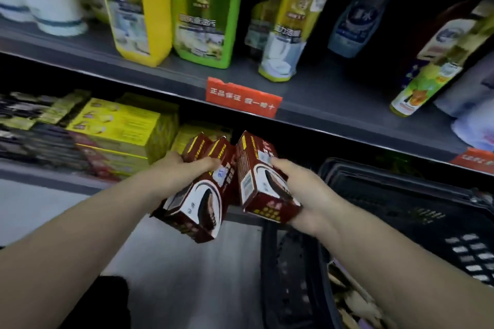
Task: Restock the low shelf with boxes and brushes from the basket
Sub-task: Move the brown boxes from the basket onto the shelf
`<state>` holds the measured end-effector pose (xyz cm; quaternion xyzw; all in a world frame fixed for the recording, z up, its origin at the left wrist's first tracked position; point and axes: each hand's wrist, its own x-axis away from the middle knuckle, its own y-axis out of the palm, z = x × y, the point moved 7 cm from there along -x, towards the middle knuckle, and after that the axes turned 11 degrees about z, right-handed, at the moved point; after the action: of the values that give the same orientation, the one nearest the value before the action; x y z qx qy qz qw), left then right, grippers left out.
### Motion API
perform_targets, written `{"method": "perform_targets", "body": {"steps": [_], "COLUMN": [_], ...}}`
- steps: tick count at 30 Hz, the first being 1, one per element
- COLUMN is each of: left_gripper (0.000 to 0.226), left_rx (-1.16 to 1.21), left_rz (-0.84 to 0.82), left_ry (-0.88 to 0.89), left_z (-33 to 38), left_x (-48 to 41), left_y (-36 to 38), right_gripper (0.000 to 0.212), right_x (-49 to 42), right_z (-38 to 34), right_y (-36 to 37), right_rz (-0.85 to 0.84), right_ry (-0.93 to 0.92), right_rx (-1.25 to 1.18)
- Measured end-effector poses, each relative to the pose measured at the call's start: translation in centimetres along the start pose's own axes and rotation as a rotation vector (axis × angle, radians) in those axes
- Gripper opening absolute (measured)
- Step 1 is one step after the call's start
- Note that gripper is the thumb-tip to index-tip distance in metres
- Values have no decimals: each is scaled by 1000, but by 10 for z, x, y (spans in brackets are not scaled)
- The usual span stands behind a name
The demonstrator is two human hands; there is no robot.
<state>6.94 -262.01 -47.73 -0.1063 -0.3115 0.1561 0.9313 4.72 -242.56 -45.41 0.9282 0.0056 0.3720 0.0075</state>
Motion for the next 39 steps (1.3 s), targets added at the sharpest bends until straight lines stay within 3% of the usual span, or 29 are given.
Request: {"method": "perform_targets", "body": {"steps": [2,8,12,15,17,20,25,39], "left_gripper": [90,60,45,47,47,65,75,80], "left_rx": [-60,-142,-116,-81,-82,-101,-110,-97], "left_rz": [32,50,55,98,110,60,66,111], "left_ry": [-54,-83,-58,-63,-59,-31,-29,-59], "left_z": [-12,-35,-38,-41,-41,-40,-39,-35], "left_x": [-14,-42,-54,-62,-65,-69,-71,-67], "left_y": [-12,-31,-40,-45,-45,-42,-42,-31], "right_gripper": [18,21,47,50,54,59,58,60], "right_x": [-25,-118,-166,-182,-189,-201,-211,-204], "right_z": [-12,-24,-18,-13,-8,4,25,31], "right_y": [17,28,11,13,17,23,30,28], "right_rz": [17,151,222,104,25,-65,-161,-196], "right_ry": [6,-113,-235,-281,-316,-397,-390,-414], "right_rx": [110,638,1379,1694,1787,1893,1947,1925]}}
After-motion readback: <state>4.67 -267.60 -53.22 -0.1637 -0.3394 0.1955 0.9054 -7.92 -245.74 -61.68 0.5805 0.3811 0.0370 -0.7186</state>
